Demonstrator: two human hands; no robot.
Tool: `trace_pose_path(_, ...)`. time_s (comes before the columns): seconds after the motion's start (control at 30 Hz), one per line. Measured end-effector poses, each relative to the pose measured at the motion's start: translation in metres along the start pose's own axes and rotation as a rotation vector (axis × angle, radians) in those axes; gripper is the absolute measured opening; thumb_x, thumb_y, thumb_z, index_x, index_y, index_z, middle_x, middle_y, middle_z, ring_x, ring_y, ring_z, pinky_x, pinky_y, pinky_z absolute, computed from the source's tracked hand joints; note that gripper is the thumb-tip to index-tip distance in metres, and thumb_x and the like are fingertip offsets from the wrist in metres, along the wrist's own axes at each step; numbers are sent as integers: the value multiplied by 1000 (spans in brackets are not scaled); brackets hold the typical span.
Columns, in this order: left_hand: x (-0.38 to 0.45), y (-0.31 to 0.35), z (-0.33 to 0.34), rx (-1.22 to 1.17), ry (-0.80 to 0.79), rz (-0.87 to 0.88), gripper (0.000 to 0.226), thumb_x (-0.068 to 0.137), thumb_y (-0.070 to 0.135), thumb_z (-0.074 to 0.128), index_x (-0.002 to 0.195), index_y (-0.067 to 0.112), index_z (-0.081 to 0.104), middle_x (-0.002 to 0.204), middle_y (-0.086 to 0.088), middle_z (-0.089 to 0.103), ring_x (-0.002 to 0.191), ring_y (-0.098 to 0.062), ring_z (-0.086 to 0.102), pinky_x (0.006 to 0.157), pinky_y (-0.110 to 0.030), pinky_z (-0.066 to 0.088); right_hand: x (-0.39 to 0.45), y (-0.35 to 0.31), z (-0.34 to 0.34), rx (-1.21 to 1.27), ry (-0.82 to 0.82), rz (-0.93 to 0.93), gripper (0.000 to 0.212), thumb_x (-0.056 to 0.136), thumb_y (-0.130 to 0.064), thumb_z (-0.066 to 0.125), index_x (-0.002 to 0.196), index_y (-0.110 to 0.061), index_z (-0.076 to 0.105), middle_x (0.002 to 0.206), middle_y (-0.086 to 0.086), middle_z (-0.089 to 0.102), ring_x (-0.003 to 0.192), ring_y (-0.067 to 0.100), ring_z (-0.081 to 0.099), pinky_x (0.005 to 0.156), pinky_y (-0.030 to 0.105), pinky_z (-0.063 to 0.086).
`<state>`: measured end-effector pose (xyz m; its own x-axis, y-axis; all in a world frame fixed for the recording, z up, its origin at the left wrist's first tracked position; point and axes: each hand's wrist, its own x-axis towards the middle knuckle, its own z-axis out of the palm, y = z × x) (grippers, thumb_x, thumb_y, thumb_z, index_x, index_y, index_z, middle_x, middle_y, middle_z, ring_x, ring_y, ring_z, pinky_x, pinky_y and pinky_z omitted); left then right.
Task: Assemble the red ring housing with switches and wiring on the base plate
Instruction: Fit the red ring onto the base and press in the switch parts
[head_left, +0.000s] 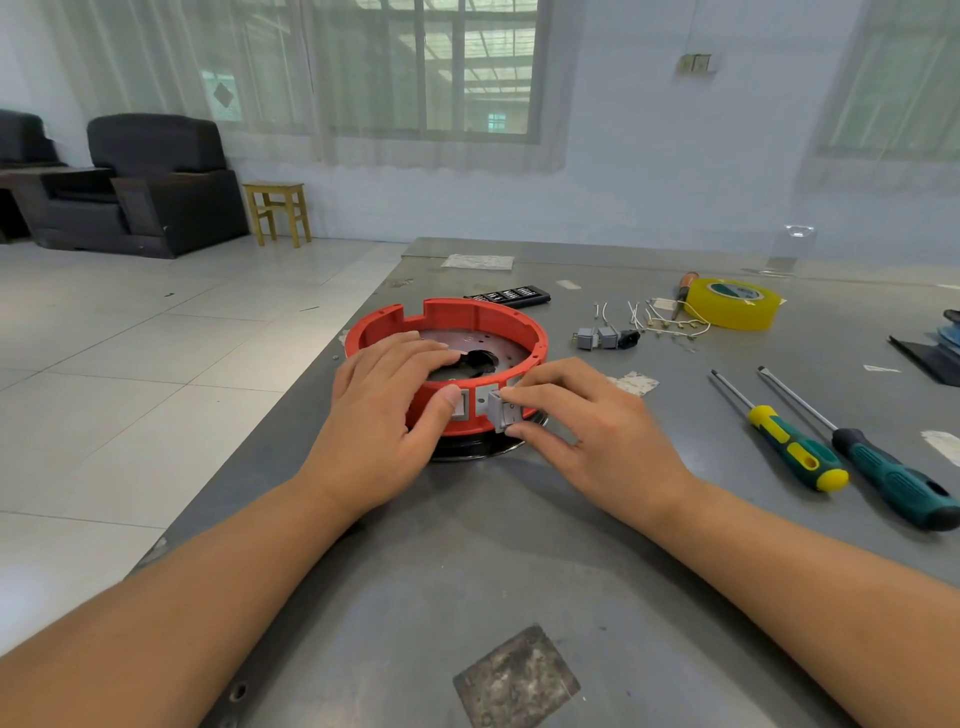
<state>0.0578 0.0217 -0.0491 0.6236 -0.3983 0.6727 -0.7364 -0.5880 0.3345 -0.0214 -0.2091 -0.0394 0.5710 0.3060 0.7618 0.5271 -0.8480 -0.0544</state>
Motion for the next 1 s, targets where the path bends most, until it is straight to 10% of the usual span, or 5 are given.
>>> trace_pose_path(1.0,0,1,5,11,-33,12,41,99,55,44,124,36,70,119,19,69,127,-11,54,116,-48,27,10,4,18,-129,10,-83,21,92,-21,76,110,-10,74,104,7,67,89,23,66,72,33,54)
